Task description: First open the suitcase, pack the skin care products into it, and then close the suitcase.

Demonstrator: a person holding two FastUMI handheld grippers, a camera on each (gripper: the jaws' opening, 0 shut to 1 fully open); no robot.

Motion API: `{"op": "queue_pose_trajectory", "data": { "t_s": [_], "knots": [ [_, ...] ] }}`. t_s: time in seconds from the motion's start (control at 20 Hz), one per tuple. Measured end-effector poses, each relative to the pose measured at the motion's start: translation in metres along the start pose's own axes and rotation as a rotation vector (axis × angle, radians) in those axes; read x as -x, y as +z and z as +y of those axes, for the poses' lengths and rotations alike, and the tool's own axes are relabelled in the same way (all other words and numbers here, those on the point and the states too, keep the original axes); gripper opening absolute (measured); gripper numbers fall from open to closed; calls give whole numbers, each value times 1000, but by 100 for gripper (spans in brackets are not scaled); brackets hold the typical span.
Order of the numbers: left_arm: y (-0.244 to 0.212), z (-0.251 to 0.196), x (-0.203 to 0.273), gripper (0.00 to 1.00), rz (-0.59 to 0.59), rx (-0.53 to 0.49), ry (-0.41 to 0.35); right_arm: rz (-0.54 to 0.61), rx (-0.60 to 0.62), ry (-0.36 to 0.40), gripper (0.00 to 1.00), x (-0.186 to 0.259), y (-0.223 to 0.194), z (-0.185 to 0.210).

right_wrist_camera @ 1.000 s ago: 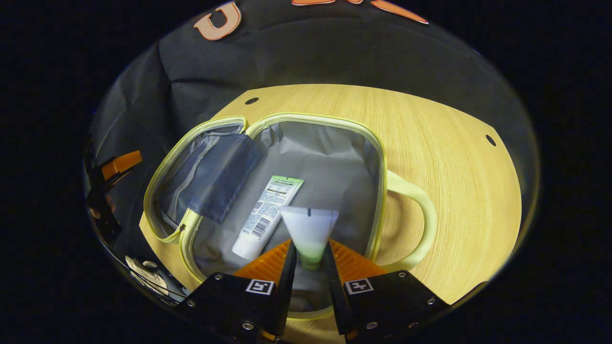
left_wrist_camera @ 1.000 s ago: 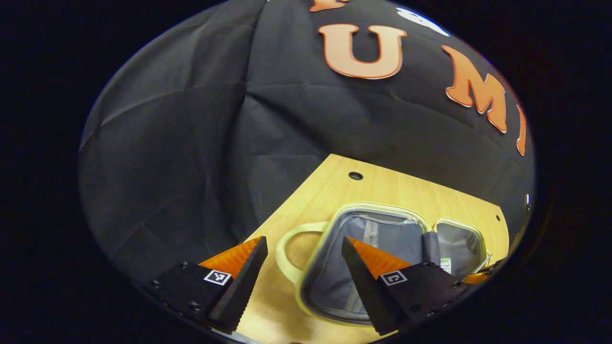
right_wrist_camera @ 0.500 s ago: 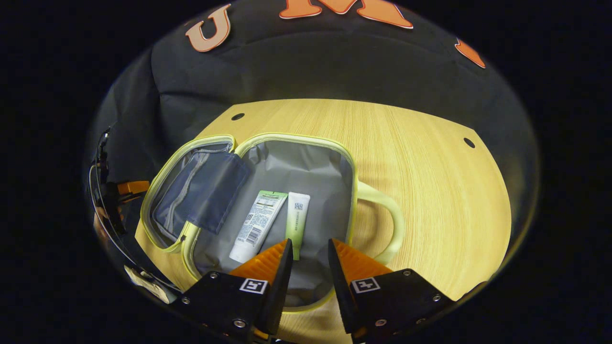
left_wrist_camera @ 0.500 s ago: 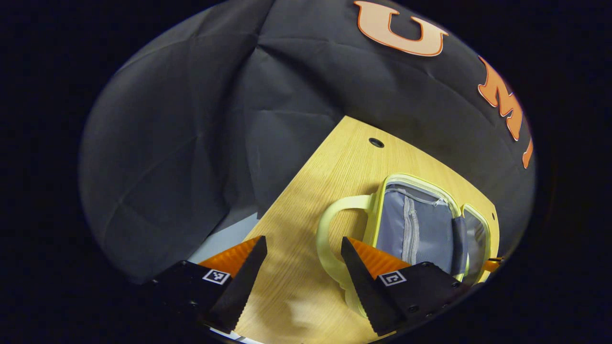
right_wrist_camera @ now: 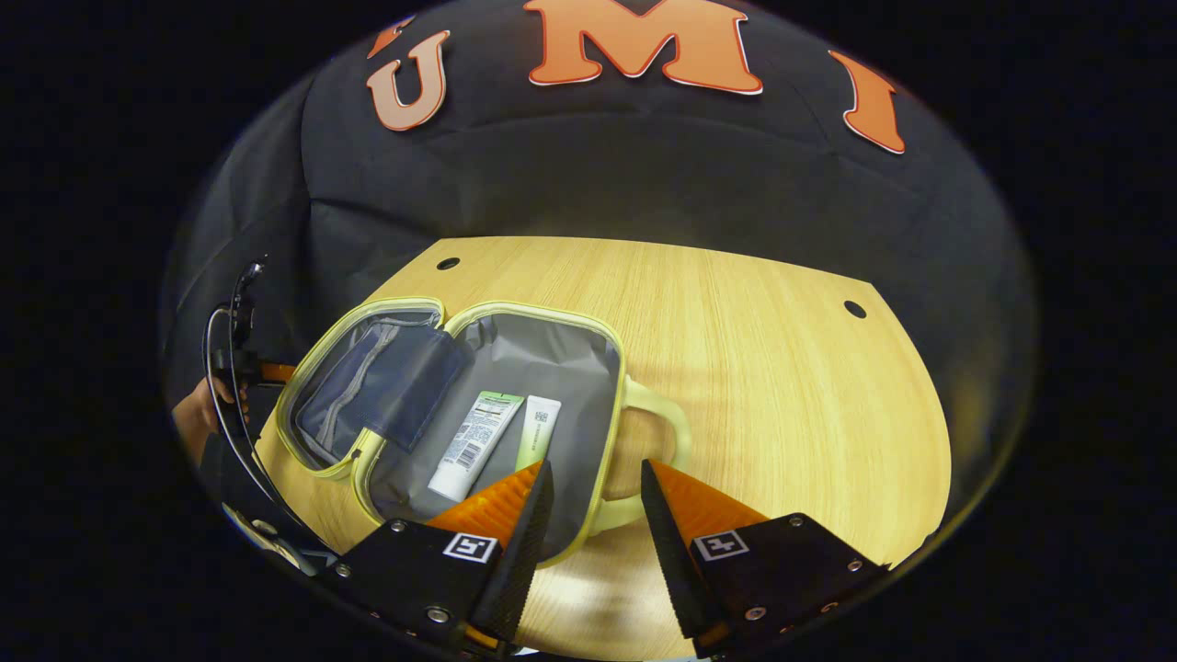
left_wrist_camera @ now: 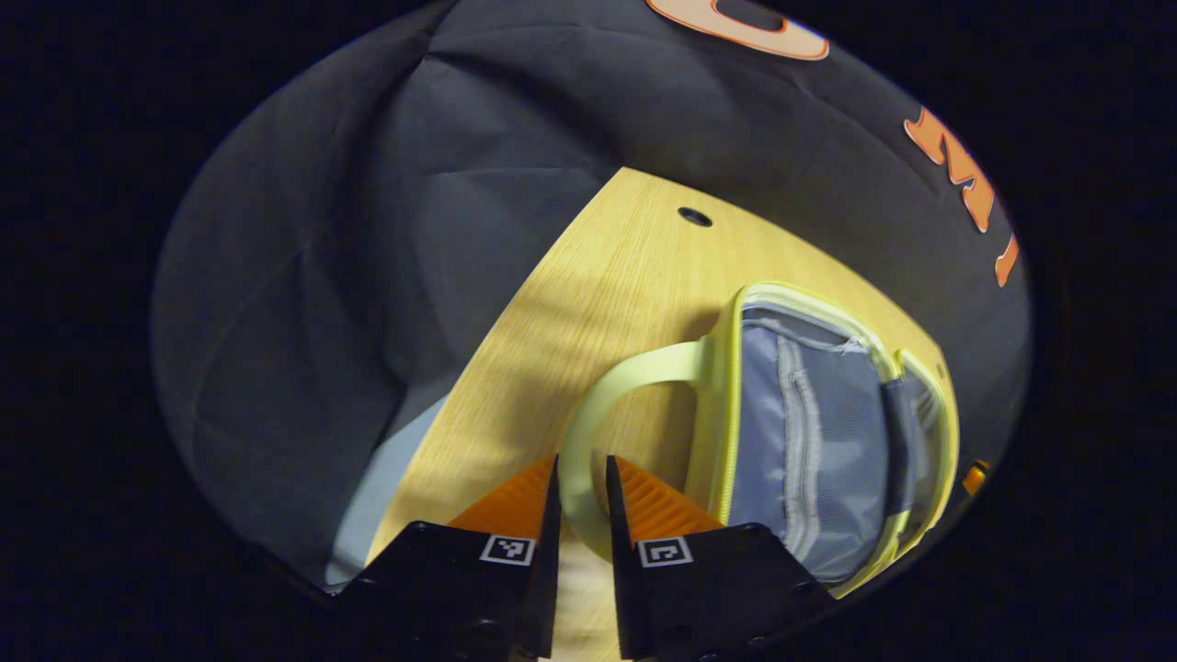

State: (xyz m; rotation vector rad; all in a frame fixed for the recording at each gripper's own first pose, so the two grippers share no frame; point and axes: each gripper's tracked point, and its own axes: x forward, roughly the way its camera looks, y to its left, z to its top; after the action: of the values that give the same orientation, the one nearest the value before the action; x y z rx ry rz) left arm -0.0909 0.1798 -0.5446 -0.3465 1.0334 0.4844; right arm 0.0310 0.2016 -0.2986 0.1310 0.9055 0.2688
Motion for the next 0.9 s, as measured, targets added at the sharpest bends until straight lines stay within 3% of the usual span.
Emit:
{"op": "queue_pose_trajectory", "data": {
  "t_s": [0.1,0.15,0.3,0.35,0.55,0.65,0.7,0.9],
  "knots": [
    [11,2,8,26,-38,-11,-2,-28,-9,-9,64,11,4,-10],
    [19,-5,20,13,-57,17,-13,-43,-9,-15,65,16,7,-16],
    [26,-8,34,12,-103,28,7,-86,11,-30,65,29,14,-32],
    [34,-13,47,1,-141,27,21,-110,34,-37,65,35,18,-40],
    [65,-30,94,1,-266,-61,52,-156,61,-36,66,49,33,-58],
    [82,-42,122,1,-322,-64,31,-170,42,-29,62,48,33,-66],
    [88,-52,137,1,-346,-61,16,-174,34,-25,67,48,32,-69],
    [107,-95,179,1,-423,-106,-9,-214,37,-1,67,52,44,-78]
  ]
}}
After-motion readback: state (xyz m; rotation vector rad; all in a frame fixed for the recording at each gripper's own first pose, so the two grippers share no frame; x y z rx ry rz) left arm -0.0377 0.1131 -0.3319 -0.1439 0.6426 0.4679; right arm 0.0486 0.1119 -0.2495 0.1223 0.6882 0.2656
